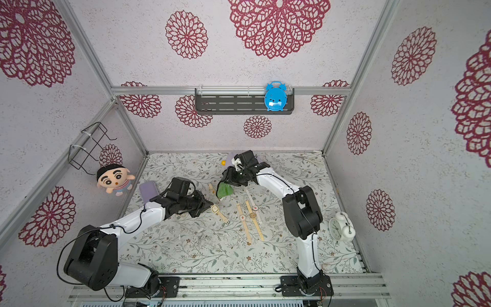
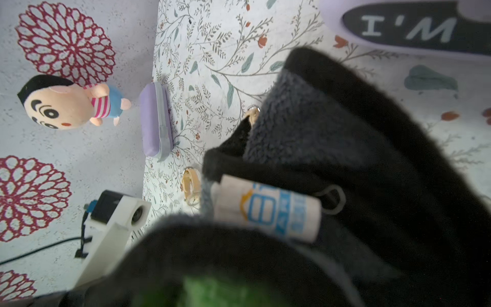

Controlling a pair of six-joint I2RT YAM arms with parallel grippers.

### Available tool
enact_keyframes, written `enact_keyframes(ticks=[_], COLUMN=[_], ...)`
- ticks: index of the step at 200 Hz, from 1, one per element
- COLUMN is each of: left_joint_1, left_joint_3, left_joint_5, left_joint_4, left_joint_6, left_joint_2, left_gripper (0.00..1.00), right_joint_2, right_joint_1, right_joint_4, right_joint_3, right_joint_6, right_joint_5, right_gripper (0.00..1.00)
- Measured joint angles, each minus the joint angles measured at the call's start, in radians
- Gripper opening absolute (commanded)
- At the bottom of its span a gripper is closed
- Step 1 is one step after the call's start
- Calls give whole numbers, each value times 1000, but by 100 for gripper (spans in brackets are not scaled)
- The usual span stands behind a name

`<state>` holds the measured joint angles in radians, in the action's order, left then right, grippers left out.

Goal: Wipe the watch dial
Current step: Wipe the dirt from the watch dial.

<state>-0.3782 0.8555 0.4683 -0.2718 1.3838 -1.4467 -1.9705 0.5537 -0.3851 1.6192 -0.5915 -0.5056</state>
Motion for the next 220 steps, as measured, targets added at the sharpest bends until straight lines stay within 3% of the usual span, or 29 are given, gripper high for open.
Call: enact_keyframes(ticks=[93,170,220], left_joint_1=[61,61,28], left_joint_3=[90,202,256], left_joint_5=[5,-36,-47], left_joint_4=[-47,-67,-68], left_joint_6=[-30,-51,-47], left_joint_2=[-47,-149,-177], left_gripper=[0,0,0], right_joint_2=[149,151,110], right_joint_1=[61,174,185], right_joint_4=[3,7,14], right_joint_3=[-174,-180,-155], right_joint_6=[35,41,41], right_joint_5=[14,31,31], right_gripper=[0,0,0])
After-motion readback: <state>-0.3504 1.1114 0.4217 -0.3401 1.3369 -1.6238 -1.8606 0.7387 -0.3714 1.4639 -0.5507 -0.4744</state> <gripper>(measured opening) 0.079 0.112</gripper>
